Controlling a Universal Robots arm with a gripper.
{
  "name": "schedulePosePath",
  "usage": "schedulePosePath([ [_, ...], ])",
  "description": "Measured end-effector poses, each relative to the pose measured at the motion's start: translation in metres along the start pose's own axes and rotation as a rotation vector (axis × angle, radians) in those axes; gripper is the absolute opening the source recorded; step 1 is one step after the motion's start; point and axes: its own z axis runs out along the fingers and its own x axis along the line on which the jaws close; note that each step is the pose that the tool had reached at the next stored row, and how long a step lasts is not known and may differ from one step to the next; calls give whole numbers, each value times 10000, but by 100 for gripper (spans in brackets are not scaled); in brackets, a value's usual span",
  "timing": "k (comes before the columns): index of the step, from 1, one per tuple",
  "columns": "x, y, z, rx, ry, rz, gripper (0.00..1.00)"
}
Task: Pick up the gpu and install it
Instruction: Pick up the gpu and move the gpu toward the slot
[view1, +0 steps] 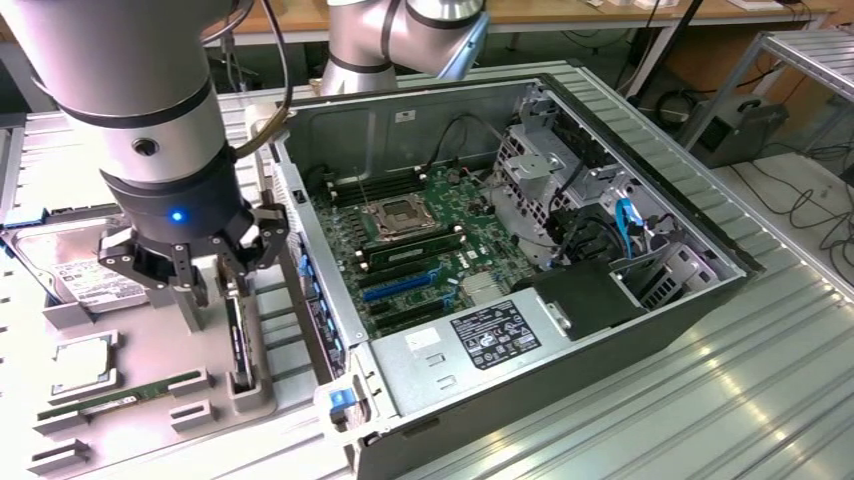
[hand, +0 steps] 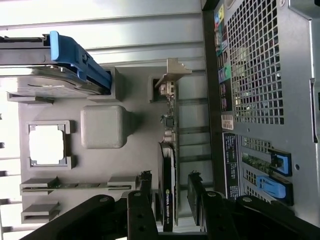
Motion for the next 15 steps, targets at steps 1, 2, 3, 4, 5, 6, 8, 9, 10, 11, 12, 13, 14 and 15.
schedulePosePath([
  [1, 5, 0, 5, 1, 0, 0, 42],
  [2, 11, 0, 10, 1, 0, 0, 42],
  [3, 14, 0, 14, 0, 0, 0, 42],
  [4, 17, 1, 20, 0, -1, 0, 42],
  [5, 20, 2, 26, 0, 0, 0, 42],
  [6, 24, 3, 30, 0, 0, 1, 42],
  [8, 30, 4, 40, 1, 0, 1, 42],
  [9, 35, 5, 45, 1, 1, 1, 42],
  [10, 39, 5, 54, -1, -1, -1, 42],
  [11, 43, 7, 61, -1, -1, 0, 42],
  [12, 47, 7, 67, -1, -1, 1, 42],
  [13, 49, 8, 76, 0, -1, 0, 42],
  [14, 50, 10, 82, 0, 0, 0, 42],
  [15, 52, 12, 91, 1, 0, 0, 42],
])
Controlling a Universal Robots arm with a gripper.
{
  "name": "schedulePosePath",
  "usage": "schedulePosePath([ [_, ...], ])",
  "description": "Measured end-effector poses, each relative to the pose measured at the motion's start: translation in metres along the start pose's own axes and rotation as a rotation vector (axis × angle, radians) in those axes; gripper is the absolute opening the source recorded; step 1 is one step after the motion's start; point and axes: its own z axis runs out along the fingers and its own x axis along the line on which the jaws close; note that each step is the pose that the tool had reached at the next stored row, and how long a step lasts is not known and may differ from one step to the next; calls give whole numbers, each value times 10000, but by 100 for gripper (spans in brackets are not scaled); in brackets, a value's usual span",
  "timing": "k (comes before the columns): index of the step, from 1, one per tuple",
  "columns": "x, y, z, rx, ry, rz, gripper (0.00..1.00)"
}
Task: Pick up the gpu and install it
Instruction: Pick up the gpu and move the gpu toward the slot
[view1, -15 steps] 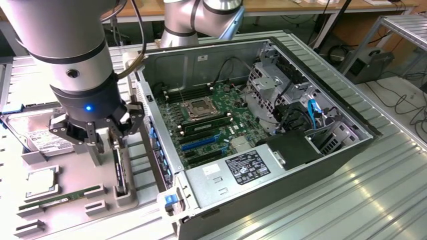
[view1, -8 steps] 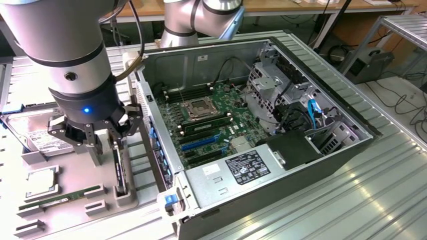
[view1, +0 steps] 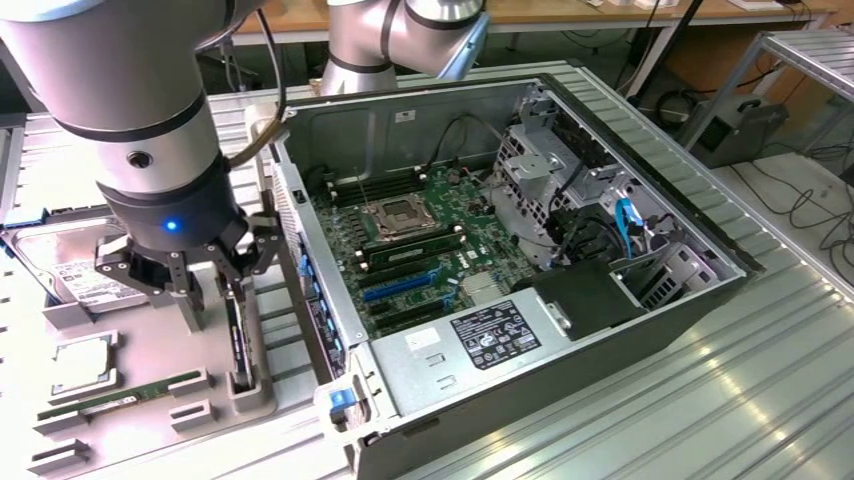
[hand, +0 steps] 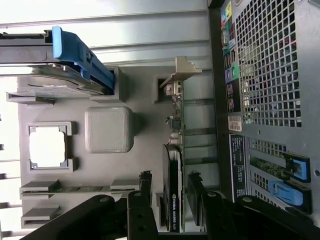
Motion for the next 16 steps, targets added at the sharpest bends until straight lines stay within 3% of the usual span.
schedulePosePath([
  [7, -16, 4, 43, 13, -2, 0, 42],
  [16, -45, 0, 194, 46, -4, -2, 42],
])
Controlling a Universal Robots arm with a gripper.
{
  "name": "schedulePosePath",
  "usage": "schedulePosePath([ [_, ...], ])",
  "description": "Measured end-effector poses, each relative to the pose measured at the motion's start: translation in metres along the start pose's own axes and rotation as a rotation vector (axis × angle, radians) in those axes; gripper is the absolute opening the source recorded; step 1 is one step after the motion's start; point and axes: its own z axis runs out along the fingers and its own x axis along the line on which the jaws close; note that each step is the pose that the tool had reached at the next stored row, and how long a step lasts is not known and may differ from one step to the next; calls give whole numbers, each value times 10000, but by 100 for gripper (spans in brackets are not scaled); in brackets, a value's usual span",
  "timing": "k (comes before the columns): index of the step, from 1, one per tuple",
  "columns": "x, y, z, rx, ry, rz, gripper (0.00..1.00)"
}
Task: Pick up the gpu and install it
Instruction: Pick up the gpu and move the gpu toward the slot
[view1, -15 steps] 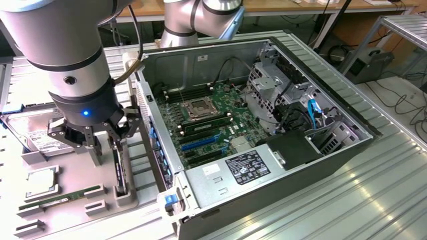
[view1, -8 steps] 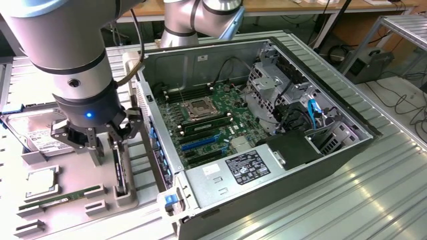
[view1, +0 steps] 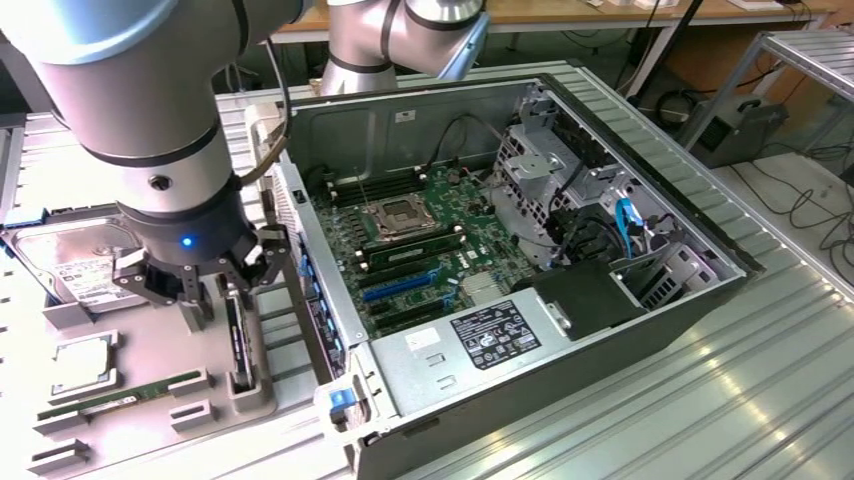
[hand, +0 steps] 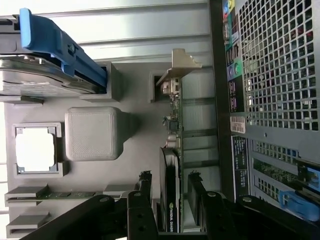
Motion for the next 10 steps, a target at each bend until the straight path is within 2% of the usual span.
schedulePosePath([
  [10, -4, 23, 163, 26, -2, -1, 42],
])
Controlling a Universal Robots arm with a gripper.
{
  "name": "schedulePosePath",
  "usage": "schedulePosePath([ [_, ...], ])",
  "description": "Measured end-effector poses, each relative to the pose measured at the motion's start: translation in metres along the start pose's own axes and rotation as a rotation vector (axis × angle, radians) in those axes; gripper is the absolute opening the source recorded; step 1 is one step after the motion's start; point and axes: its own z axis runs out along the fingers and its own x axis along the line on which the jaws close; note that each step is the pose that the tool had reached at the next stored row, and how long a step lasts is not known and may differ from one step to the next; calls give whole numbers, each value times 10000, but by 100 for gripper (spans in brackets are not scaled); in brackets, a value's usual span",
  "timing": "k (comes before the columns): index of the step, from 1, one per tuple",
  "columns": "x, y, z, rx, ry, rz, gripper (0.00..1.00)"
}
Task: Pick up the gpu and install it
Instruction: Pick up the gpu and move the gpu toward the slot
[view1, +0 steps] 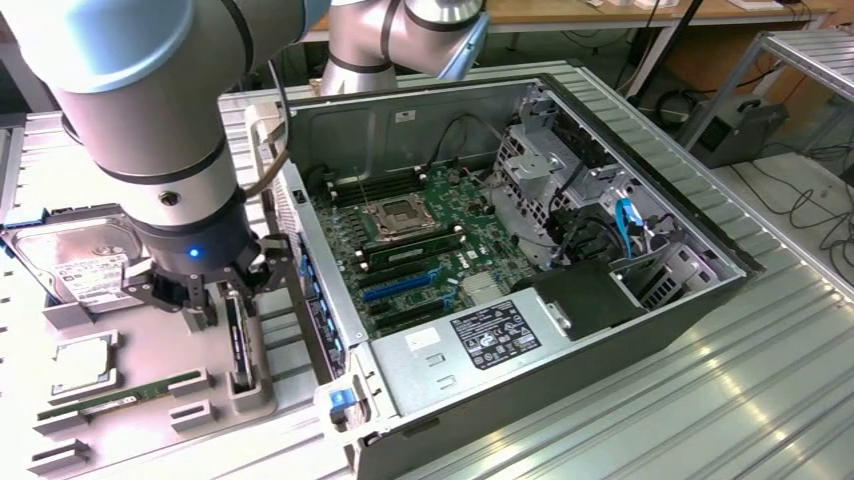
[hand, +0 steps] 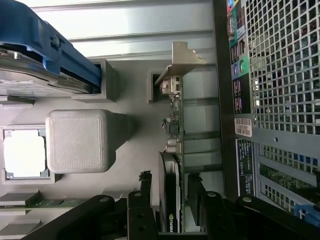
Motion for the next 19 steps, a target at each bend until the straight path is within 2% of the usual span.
schedulePosePath([
  [6, 2, 14, 85, 4, -1, 0, 42],
  [14, 2, 15, 87, 5, 0, 0, 41],
  [16, 3, 15, 87, 5, 0, 0, 28],
  [19, 3, 15, 87, 5, 0, 0, 26],
])
